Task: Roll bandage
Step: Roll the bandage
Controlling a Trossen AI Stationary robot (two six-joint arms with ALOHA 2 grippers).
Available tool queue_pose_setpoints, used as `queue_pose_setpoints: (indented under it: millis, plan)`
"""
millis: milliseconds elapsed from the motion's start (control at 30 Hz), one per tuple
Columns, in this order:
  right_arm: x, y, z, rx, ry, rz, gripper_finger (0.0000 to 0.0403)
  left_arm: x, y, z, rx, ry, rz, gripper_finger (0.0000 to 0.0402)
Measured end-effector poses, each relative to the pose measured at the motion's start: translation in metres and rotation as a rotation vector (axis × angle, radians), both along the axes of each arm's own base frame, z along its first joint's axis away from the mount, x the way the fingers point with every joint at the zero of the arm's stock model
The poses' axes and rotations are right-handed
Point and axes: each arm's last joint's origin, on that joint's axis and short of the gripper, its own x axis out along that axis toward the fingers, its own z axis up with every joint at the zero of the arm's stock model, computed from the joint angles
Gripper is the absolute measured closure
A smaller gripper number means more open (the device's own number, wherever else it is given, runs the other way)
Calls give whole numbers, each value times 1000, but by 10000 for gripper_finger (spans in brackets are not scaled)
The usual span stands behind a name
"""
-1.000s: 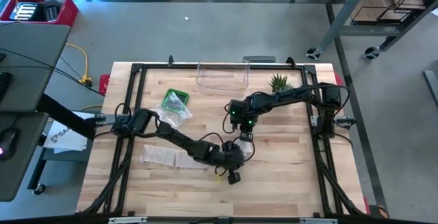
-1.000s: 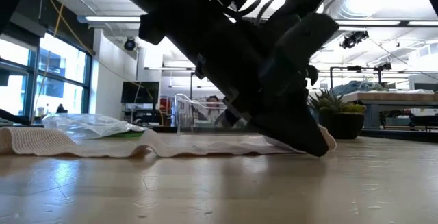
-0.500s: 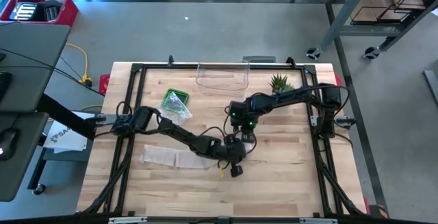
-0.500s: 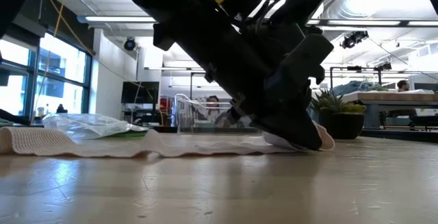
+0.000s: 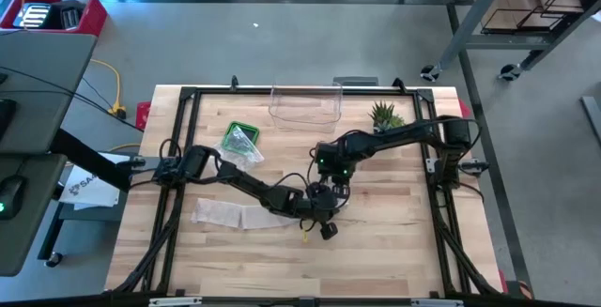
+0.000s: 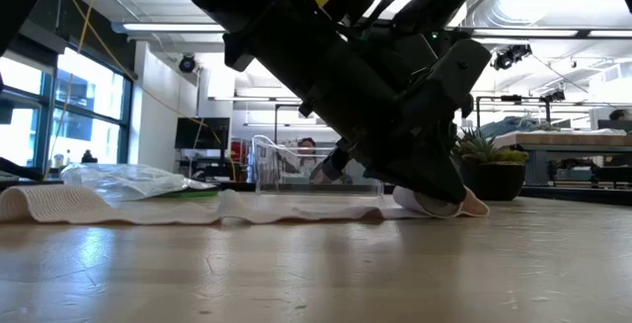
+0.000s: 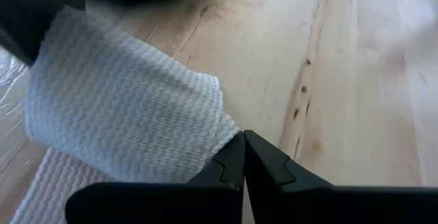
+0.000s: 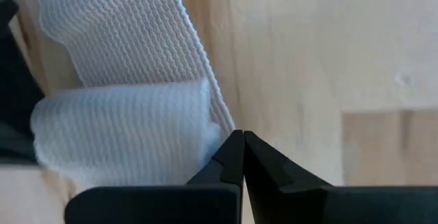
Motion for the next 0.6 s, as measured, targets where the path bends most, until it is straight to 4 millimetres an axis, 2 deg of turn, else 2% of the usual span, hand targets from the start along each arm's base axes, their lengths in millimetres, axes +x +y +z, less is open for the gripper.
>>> queue_pose_setpoints:
  millis: [133,267,400,600]
  plan:
    - [-9,-17,4,10,49,-42,403,-1,-4,0,7,-1,-2,401]
    - [-12,-26,3,21,65,-76,403,-1,-4,0,37,-4,3,401]
    - [-9,-25,4,64,45,-95,403,-1,0,0,71,6,-10,401]
    - [-7,-12,4,58,48,-78,403,1,7,0,81,4,0,401]
